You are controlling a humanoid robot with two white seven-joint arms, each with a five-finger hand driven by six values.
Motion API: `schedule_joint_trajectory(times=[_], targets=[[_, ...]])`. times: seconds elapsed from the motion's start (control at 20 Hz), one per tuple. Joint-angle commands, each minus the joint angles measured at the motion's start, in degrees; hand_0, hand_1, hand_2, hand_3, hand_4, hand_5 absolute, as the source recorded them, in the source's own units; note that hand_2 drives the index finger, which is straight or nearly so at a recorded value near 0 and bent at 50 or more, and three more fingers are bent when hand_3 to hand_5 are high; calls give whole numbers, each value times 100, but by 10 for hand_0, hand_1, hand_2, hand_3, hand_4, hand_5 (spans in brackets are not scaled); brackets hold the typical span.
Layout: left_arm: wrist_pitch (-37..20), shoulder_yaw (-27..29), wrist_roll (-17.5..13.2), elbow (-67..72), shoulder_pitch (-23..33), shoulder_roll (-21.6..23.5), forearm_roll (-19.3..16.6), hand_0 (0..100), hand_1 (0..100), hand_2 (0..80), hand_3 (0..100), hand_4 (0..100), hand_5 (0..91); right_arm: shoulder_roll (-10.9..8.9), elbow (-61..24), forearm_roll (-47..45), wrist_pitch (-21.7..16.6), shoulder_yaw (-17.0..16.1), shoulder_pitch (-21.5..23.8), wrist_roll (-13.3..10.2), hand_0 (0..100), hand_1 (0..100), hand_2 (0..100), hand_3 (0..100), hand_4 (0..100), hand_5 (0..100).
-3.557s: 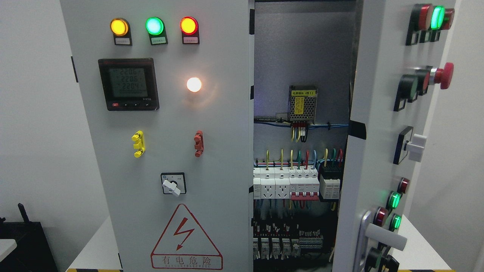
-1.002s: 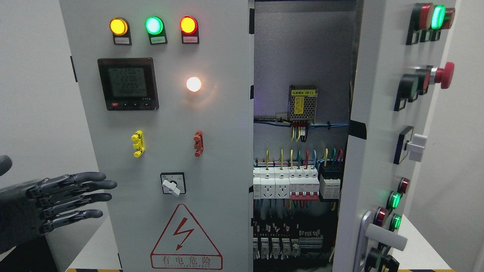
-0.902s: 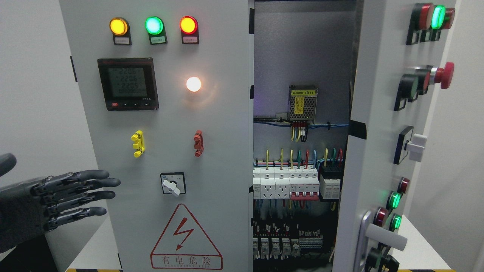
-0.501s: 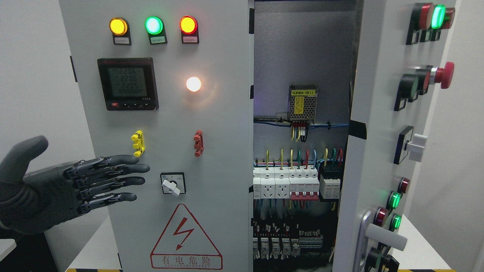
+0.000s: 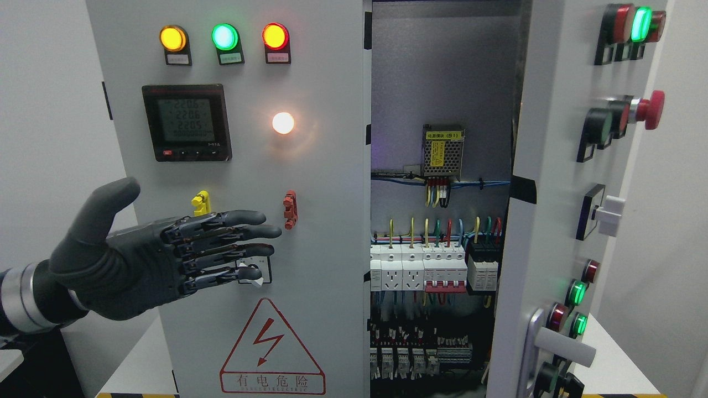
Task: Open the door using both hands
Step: 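Raise the left hand toward the gap of the partly open door, then insert the left hand behind the edge of the open door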
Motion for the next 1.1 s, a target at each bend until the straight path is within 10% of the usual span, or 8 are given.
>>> schedule_joint_trajectory(times=[0.0, 1.05], targets=[[-418, -2041, 39, 76, -719, -562, 299, 0, 0, 0, 0, 29, 0, 0, 0, 0, -4, 0, 0, -2, 0, 0, 0, 0, 0, 0], [292, -644, 320, 1491, -859, -3031, 457, 0, 0, 0, 0, 29, 0, 0, 0, 0, 5, 0, 0, -2, 0, 0, 0, 0, 0, 0]])
